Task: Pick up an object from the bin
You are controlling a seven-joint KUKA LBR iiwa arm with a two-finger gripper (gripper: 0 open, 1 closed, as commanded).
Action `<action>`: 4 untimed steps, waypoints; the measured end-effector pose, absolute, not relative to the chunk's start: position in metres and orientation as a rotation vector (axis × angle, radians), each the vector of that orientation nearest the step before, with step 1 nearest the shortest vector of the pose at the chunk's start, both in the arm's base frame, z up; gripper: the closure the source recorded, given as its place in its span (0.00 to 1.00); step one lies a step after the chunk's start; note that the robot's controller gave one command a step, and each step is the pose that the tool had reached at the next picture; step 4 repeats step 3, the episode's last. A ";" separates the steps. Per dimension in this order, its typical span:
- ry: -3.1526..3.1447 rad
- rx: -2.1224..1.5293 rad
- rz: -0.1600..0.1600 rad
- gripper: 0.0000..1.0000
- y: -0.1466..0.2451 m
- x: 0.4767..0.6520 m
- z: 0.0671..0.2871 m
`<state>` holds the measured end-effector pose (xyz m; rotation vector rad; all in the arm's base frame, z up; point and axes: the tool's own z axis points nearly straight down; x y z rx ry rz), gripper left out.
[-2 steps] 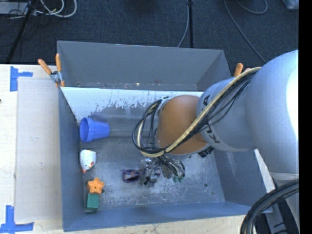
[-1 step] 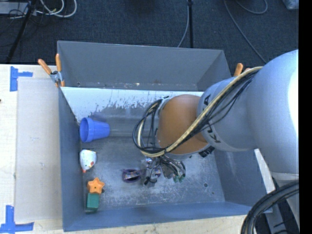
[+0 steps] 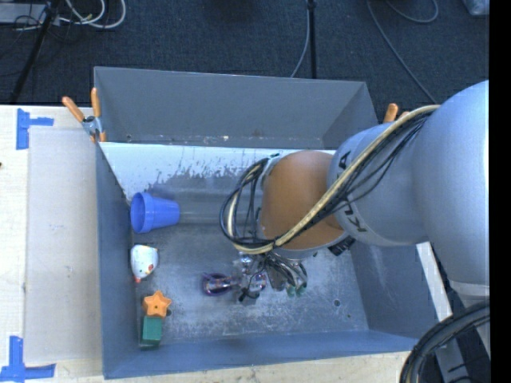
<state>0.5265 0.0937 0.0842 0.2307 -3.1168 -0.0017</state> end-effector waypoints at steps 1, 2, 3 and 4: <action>-3.114 0.230 -0.001 1.00 0.094 0.526 0.106; -3.120 0.231 -0.002 1.00 0.094 0.527 0.128; -3.120 0.231 -0.002 1.00 0.094 0.528 0.142; -3.120 0.231 -0.002 1.00 0.094 0.528 0.142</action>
Offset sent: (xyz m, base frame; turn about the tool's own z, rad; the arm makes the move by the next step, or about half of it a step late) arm -0.0001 0.0001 0.0042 0.0000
